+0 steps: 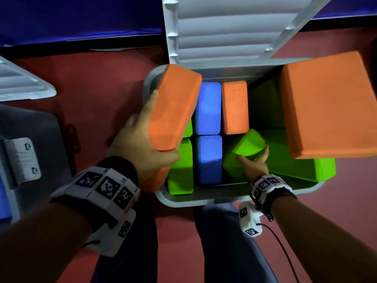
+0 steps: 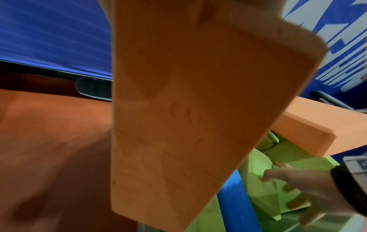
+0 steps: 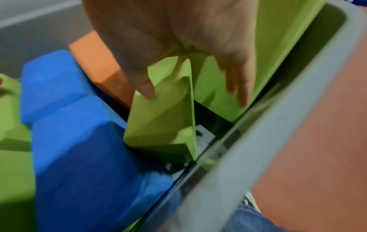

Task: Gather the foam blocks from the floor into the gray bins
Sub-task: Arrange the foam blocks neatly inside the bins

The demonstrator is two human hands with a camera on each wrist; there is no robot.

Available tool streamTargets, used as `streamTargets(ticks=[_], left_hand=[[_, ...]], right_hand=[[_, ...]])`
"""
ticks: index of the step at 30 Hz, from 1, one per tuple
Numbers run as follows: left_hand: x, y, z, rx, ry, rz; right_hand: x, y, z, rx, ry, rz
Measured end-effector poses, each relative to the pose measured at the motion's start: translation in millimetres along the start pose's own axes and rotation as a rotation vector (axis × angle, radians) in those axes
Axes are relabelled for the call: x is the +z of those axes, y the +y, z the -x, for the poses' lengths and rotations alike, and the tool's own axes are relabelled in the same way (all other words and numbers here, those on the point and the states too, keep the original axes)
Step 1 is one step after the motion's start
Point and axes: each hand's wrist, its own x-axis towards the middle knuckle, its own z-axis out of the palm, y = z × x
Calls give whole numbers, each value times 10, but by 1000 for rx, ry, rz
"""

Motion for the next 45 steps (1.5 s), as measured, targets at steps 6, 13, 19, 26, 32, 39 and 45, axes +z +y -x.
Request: streamTargets(ticks=[6, 13, 19, 26, 32, 39, 45], left_hand=[[44, 8, -6, 9, 4, -32], [14, 36, 0, -14, 6, -27], [8, 91, 15, -44, -20, -51], [7, 68, 4, -39, -22, -53], [21, 60, 26, -24, -5, -34], [32, 24, 8, -8, -7, -41], [87, 67, 46, -10, 13, -64]], right_hand=[[107, -119, -80, 60, -21, -139], [-304, -229, 163, -163, 57, 216], [-618, -159, 597, -294, -67, 448], [-513, 32, 977, -360, -5, 258], [125, -177, 590, -142, -145, 225], [505, -261, 93, -68, -3, 238], [135, -435, -46, -90, -222, 41]])
